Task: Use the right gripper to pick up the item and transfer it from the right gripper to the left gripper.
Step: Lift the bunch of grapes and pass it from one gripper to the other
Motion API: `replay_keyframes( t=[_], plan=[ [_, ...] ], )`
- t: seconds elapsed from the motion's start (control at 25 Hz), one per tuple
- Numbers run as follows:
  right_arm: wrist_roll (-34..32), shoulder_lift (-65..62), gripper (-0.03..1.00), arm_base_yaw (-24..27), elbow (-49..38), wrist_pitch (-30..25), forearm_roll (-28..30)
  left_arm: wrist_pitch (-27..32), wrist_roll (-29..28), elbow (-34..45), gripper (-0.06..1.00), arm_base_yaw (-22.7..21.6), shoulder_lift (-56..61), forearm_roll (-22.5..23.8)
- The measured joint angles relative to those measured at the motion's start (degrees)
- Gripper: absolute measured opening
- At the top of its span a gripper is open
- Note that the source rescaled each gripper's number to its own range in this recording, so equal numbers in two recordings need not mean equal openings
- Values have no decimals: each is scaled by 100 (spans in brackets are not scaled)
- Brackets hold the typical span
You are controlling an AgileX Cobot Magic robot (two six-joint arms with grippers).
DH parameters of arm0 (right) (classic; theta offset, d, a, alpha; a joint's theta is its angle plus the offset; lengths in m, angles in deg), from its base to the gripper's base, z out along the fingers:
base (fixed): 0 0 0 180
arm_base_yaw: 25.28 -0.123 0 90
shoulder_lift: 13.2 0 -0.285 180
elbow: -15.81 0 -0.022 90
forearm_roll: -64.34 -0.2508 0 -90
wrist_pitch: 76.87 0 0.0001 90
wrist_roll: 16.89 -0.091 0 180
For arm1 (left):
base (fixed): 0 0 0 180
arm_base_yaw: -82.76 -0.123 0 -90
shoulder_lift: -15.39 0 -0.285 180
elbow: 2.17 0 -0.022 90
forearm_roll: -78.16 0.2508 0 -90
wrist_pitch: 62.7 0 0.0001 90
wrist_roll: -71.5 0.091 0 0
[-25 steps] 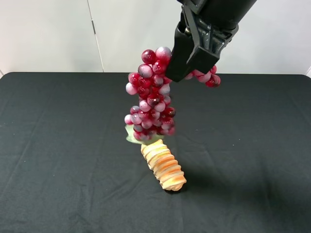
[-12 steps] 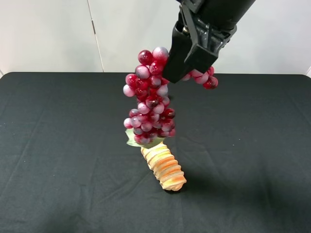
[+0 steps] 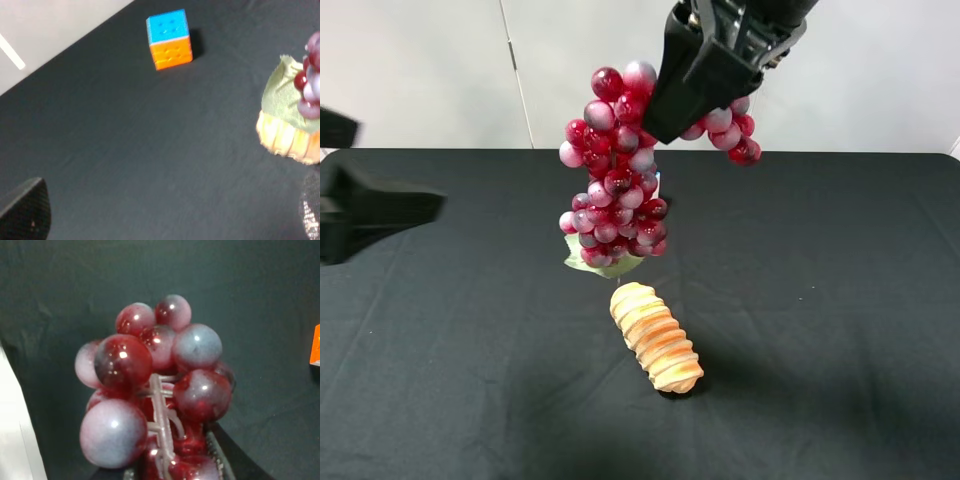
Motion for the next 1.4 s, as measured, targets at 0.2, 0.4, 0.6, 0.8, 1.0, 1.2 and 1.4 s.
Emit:
replay_keyframes(
  t=[0.2, 0.4, 0.6, 0.8, 1.0, 1.2, 1.4],
  plan=[
    [-100, 0, 0, 0, 108, 1, -12, -969, -22, 0, 100, 750, -767, -11],
    [-131, 0, 0, 0, 108, 1, -12, -1811, -191, 0, 100, 1451, -1311, -17],
    [-131, 0, 0, 0, 108, 1, -12, -2650, -452, 0, 100, 1918, -1805, -33],
    [-131, 0, 0, 0, 108, 1, -62, -3582, -720, 0, 100, 2118, -2447, -39],
    [-131, 0, 0, 0, 108, 1, -147, -4630, -1131, 0, 100, 2141, -3094, 68],
    [-133, 0, 0, 0, 108, -16, -152, -5230, -1603, 0, 83, 2141, -3442, 400],
    [-133, 0, 0, 0, 108, -18, -152, -5276, -1855, 0, 15, 2141, -3463, 471]
  ],
)
